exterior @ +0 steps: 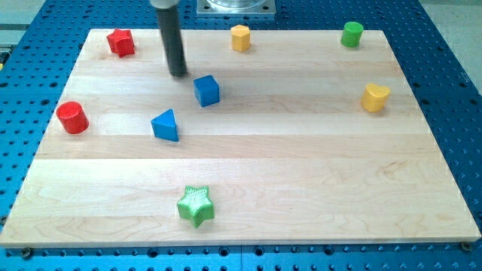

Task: Place the cube between the triangle and green star

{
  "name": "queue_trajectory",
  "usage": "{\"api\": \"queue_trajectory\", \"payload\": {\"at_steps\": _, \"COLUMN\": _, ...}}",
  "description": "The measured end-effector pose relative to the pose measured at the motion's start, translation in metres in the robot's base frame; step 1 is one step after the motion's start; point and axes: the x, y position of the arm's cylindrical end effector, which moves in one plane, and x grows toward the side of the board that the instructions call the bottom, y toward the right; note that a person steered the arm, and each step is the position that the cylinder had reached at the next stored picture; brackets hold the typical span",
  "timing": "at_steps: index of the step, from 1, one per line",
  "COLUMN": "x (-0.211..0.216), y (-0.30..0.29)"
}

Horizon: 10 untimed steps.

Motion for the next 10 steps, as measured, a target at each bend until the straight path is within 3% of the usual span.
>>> {"api": "queue_trajectory", "payload": {"at_steps": 1, "x": 0.055, "y": 0.037}}
{"api": "queue_trajectory", "payload": {"at_steps": 2, "x": 0.137, "y": 0.019}}
{"api": "queue_trajectory", "payload": {"at_steps": 3, "x": 0.165, "y": 0.057}}
{"api": "queue_trajectory", "payload": {"at_steps": 4, "x": 0.119, "y": 0.067}}
{"api": "queue_trajectory", "payload": {"at_steps": 5, "x": 0.101, "y": 0.066}}
{"api": "queue_trajectory", "payload": {"at_steps": 6, "x": 0.084, "y": 0.14}}
{"api": "queue_trajectory", "payload": {"at_steps": 8, "x": 0.187, "y": 0.108}}
{"api": "queue_trajectory", "payload": {"at_steps": 9, "x": 0.186, "y": 0.089}}
{"api": "queue_trajectory", "payload": {"at_steps": 10, "x": 0.147, "y": 0.122}}
